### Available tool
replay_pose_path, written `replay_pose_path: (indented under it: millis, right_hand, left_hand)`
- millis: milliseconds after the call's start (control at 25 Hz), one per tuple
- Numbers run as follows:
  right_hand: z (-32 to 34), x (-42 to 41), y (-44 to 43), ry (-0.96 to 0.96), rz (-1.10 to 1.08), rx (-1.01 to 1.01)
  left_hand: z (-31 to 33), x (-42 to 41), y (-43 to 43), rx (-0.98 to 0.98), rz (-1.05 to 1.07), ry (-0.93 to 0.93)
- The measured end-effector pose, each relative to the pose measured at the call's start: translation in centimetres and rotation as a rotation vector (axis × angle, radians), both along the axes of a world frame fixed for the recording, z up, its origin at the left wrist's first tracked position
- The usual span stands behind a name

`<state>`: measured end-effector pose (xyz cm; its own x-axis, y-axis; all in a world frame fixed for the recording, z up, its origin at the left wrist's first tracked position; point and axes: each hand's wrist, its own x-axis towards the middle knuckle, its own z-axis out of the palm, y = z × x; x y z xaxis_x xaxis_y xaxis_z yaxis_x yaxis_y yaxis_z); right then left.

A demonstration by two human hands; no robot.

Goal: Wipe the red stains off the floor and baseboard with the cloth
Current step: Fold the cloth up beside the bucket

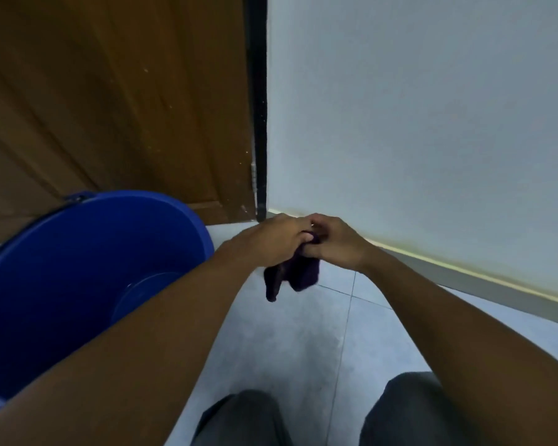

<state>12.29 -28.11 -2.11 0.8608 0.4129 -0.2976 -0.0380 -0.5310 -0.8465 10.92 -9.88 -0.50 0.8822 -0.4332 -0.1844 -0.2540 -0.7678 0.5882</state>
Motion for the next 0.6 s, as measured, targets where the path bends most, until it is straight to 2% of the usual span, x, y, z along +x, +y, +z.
replay_pose_path:
  millis: [120,320,440,600]
  right_hand:
    - [0.5,-0.8,2.6,-0.297,-0.027,-0.165]
    - [2.9,-0.4,5.8,-0.447,-0.137,-0.252]
    - [7.0,0.3,8.0,-0.602,-0.132,-0.155]
    - [11.7,1.0,10.9,-0.854,-0.172,-0.021]
  left_hand:
    - [3.6,0.0,2.4,0.103,0.01,0.014]
    - [10.3,-0.4,8.9,0.1,0.123,0.011]
    - [13.8,-1.0,13.1,0.084,0.224,-0.117]
    - [16.4,-2.4,17.1,0.088,0.284,-0.414]
